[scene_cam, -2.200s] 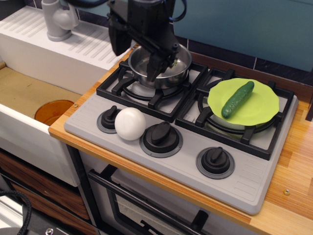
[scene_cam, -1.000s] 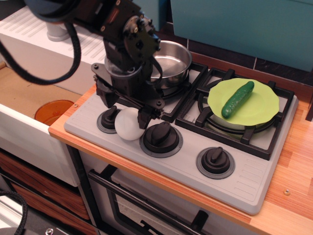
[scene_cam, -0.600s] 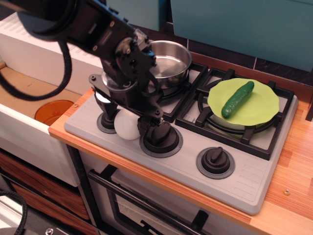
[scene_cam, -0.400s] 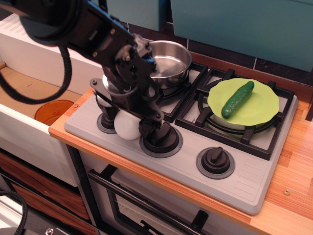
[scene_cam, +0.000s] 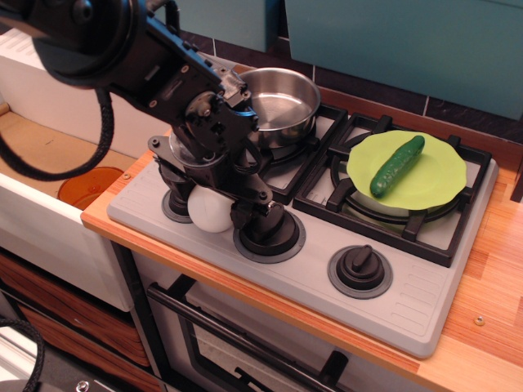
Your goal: Put pickle on plate and mushroom in pot or pan on stove
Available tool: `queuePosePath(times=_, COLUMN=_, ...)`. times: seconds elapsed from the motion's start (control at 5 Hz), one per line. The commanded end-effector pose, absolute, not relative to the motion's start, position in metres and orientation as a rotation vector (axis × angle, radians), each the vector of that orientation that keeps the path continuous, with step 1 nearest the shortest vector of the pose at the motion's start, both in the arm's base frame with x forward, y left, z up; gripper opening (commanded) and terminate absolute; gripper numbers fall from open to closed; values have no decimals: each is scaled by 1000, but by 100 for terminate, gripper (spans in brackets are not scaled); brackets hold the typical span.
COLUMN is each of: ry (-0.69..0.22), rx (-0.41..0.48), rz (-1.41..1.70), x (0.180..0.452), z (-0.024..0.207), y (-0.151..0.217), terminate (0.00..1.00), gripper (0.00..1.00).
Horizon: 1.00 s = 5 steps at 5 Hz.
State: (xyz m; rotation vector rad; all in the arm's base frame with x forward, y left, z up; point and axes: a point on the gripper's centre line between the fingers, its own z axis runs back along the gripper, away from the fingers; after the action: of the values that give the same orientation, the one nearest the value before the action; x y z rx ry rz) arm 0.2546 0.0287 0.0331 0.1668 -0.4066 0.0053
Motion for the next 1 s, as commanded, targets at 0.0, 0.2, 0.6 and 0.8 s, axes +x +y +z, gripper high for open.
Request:
queuePosePath(times=0.0, ry=-412, rx=156, rz=27, x=255, z=31, y=19, terminate=0, gripper=100)
queuePosePath(times=0.2, ry=-407, rx=161, rz=33, x=255, z=34, y=17, terminate=0, gripper=0)
queuePosePath(times=0.6, ry=-401, rx=164, rz=37, x=257, z=40, y=15, terminate=0, gripper=0)
queuePosePath(times=0.8, ry=-380, rx=168, rz=34, x=256, z=55, y=16, terminate=0, gripper=0)
